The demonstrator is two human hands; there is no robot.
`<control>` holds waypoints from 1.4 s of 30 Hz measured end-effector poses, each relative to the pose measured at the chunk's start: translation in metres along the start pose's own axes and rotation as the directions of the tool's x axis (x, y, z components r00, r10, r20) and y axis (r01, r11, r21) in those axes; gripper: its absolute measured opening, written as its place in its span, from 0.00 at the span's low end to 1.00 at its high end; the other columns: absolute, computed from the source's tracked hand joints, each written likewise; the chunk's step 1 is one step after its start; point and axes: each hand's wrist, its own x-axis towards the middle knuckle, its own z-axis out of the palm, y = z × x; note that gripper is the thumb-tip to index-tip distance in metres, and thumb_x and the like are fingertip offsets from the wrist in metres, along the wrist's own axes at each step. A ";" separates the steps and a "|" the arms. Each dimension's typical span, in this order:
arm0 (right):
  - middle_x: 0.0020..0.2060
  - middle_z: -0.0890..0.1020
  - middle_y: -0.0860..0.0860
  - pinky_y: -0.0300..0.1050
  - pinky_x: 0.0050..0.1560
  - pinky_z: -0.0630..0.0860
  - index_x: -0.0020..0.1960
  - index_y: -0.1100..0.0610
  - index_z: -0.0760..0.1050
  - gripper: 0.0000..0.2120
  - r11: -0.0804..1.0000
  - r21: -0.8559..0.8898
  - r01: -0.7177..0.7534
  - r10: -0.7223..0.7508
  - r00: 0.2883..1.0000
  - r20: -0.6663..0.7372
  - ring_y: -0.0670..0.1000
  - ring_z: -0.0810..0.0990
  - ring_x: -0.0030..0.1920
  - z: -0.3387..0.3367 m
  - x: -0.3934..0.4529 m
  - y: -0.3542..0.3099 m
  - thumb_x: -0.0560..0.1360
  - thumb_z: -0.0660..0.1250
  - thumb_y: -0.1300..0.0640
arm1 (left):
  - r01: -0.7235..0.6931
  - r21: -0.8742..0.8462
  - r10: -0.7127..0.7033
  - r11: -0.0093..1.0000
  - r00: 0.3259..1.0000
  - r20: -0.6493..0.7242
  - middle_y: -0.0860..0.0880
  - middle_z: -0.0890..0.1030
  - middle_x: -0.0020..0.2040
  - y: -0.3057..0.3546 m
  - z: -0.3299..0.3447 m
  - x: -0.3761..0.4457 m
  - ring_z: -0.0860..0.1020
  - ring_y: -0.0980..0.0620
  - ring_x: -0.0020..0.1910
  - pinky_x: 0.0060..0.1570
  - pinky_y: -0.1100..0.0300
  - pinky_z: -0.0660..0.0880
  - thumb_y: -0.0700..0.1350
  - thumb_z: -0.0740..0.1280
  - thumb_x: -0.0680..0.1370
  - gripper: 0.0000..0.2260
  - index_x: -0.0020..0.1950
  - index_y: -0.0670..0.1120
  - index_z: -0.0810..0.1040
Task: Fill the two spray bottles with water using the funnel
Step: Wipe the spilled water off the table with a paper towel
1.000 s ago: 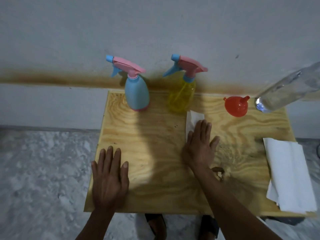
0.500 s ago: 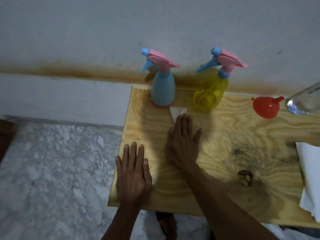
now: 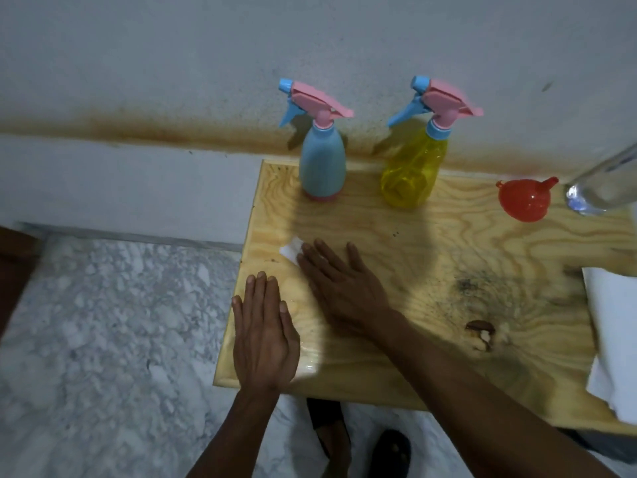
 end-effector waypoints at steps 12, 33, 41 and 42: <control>0.74 0.69 0.54 0.62 0.71 0.62 0.75 0.56 0.66 0.27 0.970 -0.092 -0.223 0.225 0.974 0.005 0.54 0.67 0.75 -0.006 -0.084 0.039 0.81 0.50 0.46 | 0.046 0.009 -0.046 0.999 0.999 0.019 0.41 0.62 0.78 0.026 0.006 -0.023 0.54 0.45 0.79 0.77 0.41 0.49 0.48 0.48 0.83 0.24 0.75 0.37 0.65; 0.79 0.57 0.57 0.64 0.75 0.49 0.79 0.62 0.54 0.30 0.559 0.238 -0.794 0.828 0.550 -0.109 0.55 0.52 0.80 0.003 -0.134 -0.009 0.81 0.45 0.48 | -0.088 0.089 0.077 0.992 0.989 0.125 0.45 0.58 0.80 0.000 -0.006 -0.034 0.51 0.49 0.80 0.78 0.44 0.45 0.51 0.46 0.84 0.25 0.78 0.41 0.60; 0.80 0.46 0.51 0.62 0.75 0.38 0.81 0.58 0.45 0.28 0.796 0.215 -0.566 0.582 0.813 -0.012 0.51 0.39 0.80 0.013 -0.071 -0.080 0.84 0.43 0.49 | -0.136 0.047 0.129 0.990 0.983 0.128 0.44 0.60 0.79 -0.023 -0.013 -0.031 0.53 0.48 0.80 0.78 0.44 0.46 0.48 0.47 0.84 0.24 0.77 0.40 0.62; 0.80 0.46 0.52 0.62 0.75 0.38 0.81 0.58 0.45 0.28 0.825 0.204 -0.528 0.541 0.841 -0.010 0.51 0.39 0.80 0.014 -0.072 -0.084 0.84 0.43 0.50 | -0.136 0.044 0.130 0.990 0.984 0.124 0.44 0.60 0.79 -0.023 -0.014 -0.032 0.53 0.48 0.80 0.78 0.44 0.46 0.47 0.47 0.84 0.24 0.77 0.40 0.62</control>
